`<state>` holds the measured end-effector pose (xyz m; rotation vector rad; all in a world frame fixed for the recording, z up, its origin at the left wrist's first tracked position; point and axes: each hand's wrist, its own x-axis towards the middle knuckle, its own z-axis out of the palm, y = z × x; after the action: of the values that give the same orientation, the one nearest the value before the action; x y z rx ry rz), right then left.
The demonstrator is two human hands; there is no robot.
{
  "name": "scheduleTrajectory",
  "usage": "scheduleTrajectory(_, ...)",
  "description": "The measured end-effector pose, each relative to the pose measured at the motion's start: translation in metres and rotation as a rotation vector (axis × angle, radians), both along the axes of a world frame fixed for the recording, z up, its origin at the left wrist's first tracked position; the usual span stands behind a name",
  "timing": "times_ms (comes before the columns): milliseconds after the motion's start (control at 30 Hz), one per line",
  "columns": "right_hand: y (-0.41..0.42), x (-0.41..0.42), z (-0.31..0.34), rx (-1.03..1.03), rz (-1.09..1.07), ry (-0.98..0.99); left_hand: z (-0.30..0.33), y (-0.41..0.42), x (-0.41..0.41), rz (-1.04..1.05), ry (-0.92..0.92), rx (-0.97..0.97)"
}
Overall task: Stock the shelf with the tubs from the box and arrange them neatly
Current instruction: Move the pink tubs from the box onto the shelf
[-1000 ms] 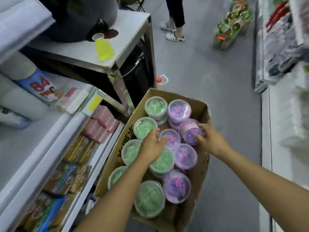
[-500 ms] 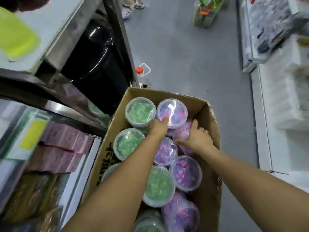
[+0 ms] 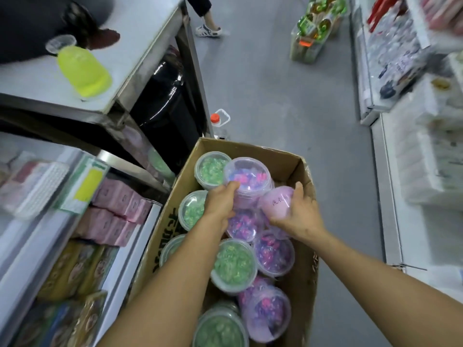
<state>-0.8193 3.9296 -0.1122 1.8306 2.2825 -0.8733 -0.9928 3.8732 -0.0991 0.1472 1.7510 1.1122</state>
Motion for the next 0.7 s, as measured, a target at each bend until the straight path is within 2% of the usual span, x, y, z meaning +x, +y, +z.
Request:
scheduleTrajectory(233,-0.061,0.036,0.089,-0.054,-0.047,0.426,0.084,-0.112,0.027,0.266,-0.034,0.182)
scheduleTrajectory(433,-0.144,0.064,0.155,0.034,0.049,0.636,0.151,-0.241,0.076,0.410,0.041,0.260)
scheduleTrajectory(700,-0.265,0.088,0.245,0.102,0.376,0.886,0.225,-0.407,0.141,0.573,0.095,0.360)
